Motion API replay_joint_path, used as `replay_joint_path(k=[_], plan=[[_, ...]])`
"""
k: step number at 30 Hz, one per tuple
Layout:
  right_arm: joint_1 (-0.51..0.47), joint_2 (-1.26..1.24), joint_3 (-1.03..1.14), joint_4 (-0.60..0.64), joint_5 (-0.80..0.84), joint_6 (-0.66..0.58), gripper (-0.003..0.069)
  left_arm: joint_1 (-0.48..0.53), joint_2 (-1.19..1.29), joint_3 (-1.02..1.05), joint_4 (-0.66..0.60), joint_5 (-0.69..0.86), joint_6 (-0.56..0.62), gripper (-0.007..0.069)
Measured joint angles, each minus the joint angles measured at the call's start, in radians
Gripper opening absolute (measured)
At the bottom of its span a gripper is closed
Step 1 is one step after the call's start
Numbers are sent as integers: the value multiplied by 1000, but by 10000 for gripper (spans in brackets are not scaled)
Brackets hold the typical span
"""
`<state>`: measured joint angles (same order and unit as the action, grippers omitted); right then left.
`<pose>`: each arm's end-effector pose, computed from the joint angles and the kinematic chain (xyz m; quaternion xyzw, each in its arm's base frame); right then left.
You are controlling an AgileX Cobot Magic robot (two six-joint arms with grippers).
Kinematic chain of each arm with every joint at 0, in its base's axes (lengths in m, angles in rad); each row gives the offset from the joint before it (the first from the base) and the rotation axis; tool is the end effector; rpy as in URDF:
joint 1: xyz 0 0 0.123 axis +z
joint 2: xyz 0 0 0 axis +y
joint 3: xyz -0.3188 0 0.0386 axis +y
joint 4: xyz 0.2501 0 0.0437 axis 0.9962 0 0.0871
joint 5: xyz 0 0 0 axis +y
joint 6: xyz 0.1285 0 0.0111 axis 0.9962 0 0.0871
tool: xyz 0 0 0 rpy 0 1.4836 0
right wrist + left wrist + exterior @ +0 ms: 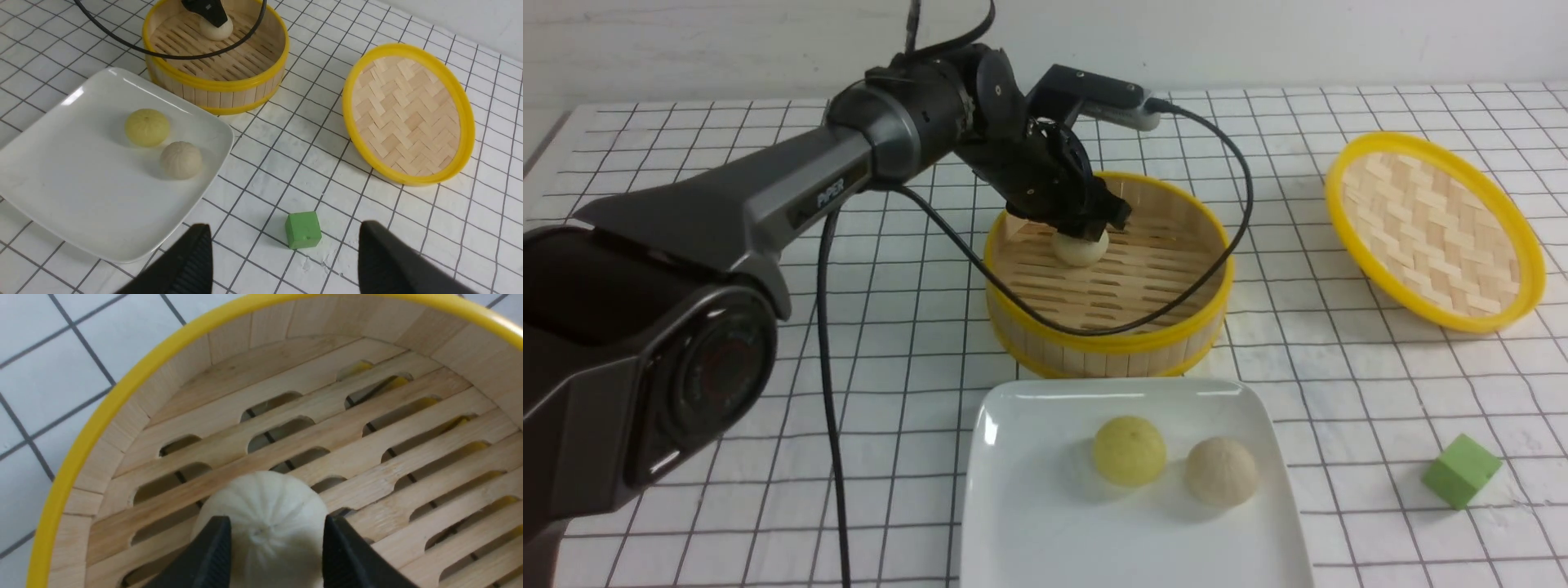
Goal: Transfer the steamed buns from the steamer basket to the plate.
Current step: Use the left arm to grab the steamed stuffed bun that is closest to it
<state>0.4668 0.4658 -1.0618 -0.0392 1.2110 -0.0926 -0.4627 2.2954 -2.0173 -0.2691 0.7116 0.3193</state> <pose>0.0256 0.0076 0.4122 -0.2363 0.8341 0.0736 0.4930 0.5028 -0.2759 0.2111 0.2946 0.8911 -0.1391 0.3158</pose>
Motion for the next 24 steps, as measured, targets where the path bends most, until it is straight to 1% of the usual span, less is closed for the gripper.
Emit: replay_joint_path(k=[5, 7, 8, 9, 10, 11, 12, 13, 15, 18, 19, 24], plan=[[0, 0, 0, 0, 2, 0, 474, 0, 13, -1, 5, 1, 0, 292], [0, 0, 0, 0, 2, 0, 474, 0, 22, -3, 8, 4, 0, 251], [0, 0, 0, 0, 3, 0, 474, 0, 24, -3, 8, 4, 0, 221], [0, 0, 0, 0, 4, 0, 474, 0, 26, -4, 8, 5, 0, 170], [0, 0, 0, 0, 4, 0, 474, 0, 26, -4, 8, 5, 0, 170], [0, 0, 0, 0, 6, 0, 474, 0, 27, -8, 8, 5, 0, 108], [0, 0, 0, 0, 6, 0, 474, 0, 27, -8, 8, 4, 0, 90], [0, 0, 0, 0, 6, 0, 474, 0, 23, -8, 9, 8, 0, 41], [0, 0, 0, 0, 6, 0, 474, 0, 14, -8, 6, 26, 0, 27], [0, 0, 0, 0, 7, 0, 474, 0, -9, -12, -3, 72, 0, 26], [0, 0, 0, 0, 7, 0, 474, 0, -42, -15, -4, 116, 0, 26], [0, 0, 0, 0, 7, 0, 474, 0, -191, -26, -8, 168, 0, 26]])
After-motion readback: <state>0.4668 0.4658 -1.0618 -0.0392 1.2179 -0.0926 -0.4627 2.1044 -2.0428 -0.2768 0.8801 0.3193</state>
